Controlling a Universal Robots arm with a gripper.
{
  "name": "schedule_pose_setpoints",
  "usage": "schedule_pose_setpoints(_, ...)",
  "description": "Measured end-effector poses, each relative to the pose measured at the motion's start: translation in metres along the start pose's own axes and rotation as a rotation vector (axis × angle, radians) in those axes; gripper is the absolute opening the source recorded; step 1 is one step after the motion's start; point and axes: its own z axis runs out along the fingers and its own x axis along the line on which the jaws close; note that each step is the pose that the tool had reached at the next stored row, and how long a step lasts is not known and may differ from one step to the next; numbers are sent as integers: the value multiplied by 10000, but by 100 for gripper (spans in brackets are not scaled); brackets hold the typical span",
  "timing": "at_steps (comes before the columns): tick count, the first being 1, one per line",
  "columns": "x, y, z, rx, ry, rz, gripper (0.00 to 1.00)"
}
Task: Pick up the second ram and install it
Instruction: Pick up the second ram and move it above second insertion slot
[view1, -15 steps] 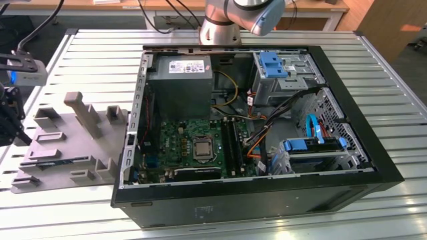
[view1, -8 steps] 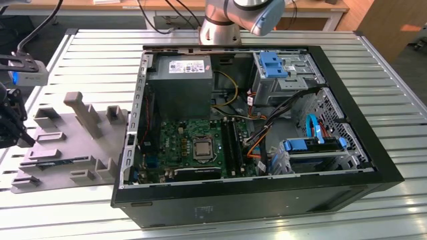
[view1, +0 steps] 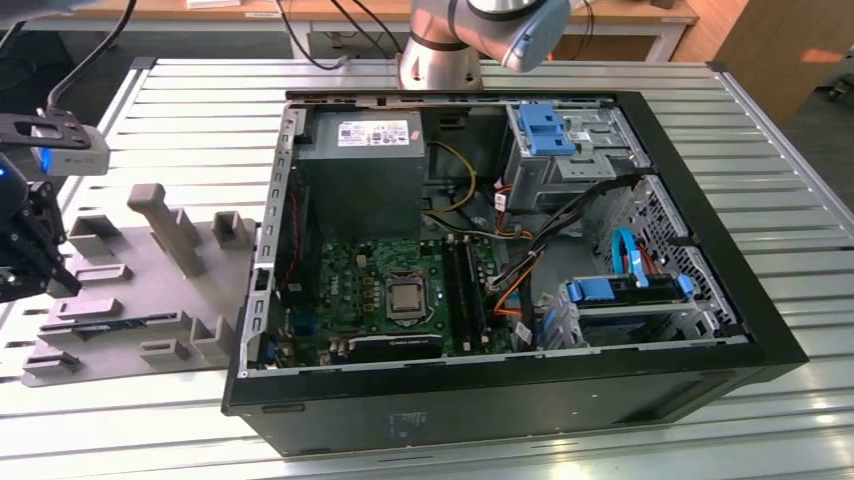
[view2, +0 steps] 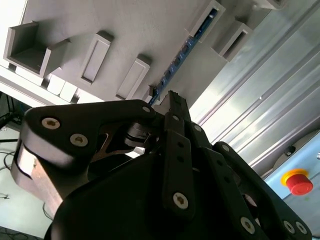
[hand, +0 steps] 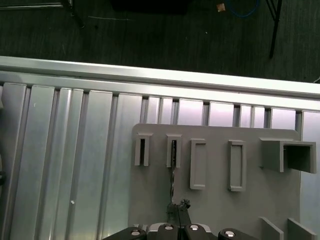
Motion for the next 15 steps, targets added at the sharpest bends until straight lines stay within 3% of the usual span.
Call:
schedule_pose_setpoints(6,7,-91,64,1,-1,0,11)
schedule_pose_setpoints(15,7,-98,149,-3,-5,195,11)
